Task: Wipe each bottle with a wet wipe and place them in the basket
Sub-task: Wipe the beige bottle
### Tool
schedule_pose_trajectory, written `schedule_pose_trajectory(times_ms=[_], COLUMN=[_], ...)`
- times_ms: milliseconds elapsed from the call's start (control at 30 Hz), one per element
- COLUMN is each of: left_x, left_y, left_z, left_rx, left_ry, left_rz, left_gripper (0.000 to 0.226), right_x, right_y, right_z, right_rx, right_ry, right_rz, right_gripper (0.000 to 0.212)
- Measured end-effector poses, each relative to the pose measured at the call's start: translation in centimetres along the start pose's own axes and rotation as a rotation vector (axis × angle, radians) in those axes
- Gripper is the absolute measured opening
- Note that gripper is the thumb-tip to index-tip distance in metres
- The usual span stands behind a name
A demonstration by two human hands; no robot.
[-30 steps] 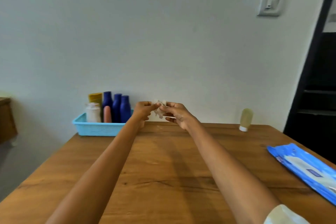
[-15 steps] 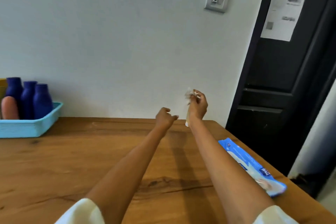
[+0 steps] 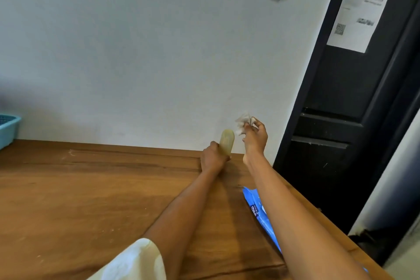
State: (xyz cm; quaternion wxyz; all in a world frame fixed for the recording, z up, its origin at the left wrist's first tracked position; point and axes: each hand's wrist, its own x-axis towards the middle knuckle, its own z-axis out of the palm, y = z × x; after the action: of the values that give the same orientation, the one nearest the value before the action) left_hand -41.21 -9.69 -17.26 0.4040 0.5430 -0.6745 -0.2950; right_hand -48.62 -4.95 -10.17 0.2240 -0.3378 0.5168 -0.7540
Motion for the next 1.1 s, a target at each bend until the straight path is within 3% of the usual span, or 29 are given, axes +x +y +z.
schedule_pose_trajectory(times_ms=[267,367,500,600,733,967,1100], left_x=[-1.5,-3.3,-7.0,-9.9,-12.8,-15.3,-15.4], left_y=[-0.3,-0.1,0.3,0.8,0.8,-0.8,-1.2], left_z=[-7.6,-12.6,-19.9,-24.8,-29.8,-35.1,-36.2], left_rx=[-0.524,-0.795,-1.1,-1.131,-1.168,-1.211,-1.176], left_ry=[-0.044,-0.075,-0.15,-0.167,-0.175,-0.157,-0.166], left_rz=[-0.01,-0.024,0.0,0.042,0.088,0.144,0.194], left_gripper=[0.057,0.045,0.019,0.026,0.024,0.03,0.038], right_x=[-4.1,-7.1,-12.1,-16.1,-20.6,-25.5,-27.1], right_y=[-1.8,-4.5,-8.1,-10.4,-12.5,-13.7,-14.7], right_z=[2.3,4.2,6.7,8.9,11.8,15.5,16.2], right_rx=[0.217,0.3,0.203,0.113,0.027,0.038,0.0], right_ry=[0.002,0.003,-0.04,-0.111,-0.195,-0.265,-0.379], right_rz=[0.049,0.058,-0.118,-0.269,-0.403,-0.424,-0.429], right_gripper=[0.019,0.022,0.013,0.009,0.029,0.035,0.022])
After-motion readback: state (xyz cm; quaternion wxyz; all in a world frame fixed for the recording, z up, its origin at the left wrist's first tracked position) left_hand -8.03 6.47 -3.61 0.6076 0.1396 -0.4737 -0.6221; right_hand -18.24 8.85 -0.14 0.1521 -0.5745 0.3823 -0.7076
